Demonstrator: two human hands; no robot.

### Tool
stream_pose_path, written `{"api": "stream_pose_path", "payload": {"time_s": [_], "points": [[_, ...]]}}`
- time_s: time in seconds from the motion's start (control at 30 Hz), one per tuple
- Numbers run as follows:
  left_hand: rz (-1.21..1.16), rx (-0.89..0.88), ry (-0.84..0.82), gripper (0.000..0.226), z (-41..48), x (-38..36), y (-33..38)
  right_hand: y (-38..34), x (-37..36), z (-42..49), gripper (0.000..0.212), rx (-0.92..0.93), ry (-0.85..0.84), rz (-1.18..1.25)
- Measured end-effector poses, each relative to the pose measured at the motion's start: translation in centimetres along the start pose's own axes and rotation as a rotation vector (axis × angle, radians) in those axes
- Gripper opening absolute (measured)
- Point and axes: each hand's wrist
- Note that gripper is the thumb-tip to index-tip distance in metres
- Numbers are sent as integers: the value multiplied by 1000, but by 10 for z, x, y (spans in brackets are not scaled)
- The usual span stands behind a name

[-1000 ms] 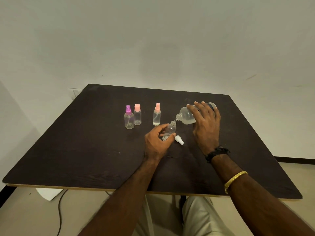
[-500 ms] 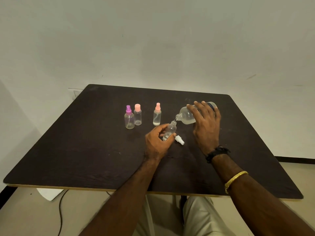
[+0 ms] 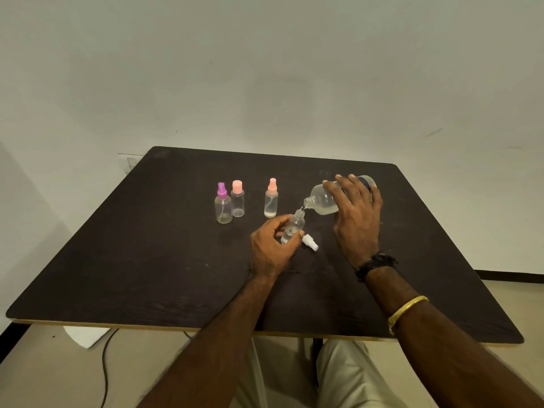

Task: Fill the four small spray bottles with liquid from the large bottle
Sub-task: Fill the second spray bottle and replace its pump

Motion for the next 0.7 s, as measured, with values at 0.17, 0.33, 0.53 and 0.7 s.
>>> {"api": "stream_pose_path", "payload": {"time_s": [0.17, 0.33, 0.53, 0.7], "points": [[-15, 12, -6, 38, 0, 0, 1, 0, 0, -1, 75, 2, 0, -6], [-10, 10, -2, 37, 0, 0, 0, 0, 0, -1, 77, 8, -4, -14], [3, 4, 5, 37, 0, 0, -1, 0, 0, -1, 77, 7, -11, -18], [4, -3, -9, 37, -1, 0, -2, 1, 0, -1, 79, 3, -23, -22]]}}
Point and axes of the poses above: each hand's wrist, its own z-axis towards the middle knuckle, its own x-axis out of the back of the hand, y = z × x, and after that the axes turned 10 degrees about y, right-handed
